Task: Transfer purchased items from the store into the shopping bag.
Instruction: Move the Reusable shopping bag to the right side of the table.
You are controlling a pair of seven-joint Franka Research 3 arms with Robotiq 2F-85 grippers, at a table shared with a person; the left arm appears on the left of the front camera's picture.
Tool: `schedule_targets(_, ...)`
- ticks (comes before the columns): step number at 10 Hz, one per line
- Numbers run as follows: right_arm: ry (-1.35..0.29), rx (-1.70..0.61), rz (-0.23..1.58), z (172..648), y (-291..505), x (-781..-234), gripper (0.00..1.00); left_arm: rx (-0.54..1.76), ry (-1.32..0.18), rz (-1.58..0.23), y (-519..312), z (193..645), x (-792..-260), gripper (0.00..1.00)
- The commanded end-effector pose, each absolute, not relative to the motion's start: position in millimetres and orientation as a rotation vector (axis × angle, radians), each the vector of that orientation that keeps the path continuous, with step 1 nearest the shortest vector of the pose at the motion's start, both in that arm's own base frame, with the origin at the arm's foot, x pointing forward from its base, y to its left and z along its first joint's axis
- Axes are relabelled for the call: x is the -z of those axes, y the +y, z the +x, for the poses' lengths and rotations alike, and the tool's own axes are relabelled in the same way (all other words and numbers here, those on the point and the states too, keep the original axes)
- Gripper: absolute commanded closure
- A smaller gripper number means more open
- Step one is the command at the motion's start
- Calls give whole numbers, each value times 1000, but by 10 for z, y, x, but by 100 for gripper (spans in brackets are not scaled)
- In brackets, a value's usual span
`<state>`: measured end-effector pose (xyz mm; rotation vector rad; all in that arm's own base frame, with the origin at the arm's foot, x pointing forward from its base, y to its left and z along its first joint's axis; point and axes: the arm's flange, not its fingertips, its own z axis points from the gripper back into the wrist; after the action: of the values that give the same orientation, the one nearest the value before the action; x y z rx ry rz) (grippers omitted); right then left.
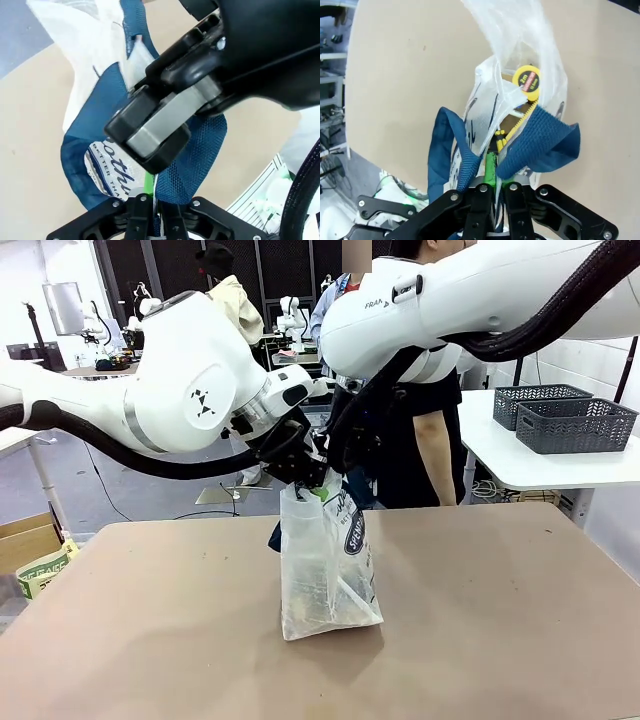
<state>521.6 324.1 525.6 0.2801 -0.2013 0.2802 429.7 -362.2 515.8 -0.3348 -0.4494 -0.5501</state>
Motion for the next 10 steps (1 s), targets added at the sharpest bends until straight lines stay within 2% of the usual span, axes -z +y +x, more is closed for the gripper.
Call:
schedule_targets(1,-221,-362,351,5111,3119,-5259,70,552,-448,-345,-3619,4301,-5159,100)
schedule_targets(4,-259,-379,360,4961,2994,-5360,10,552,-448,-345,-3619,4301,-5159,100)
schedule_targets(5,-259,-406,366,4897,2936,-5380,0,552,-448,-345,-3619,4301,-5159,100)
schedule_targets(8,-318,-479,393,4711,2622,-5446,0,552,-448,-345,-3619,4301,-5159,100)
schedule_targets(10,-306,-665,380,4524,2381,-5527,0,552,-448,-345,-3619,4301,-5159,100)
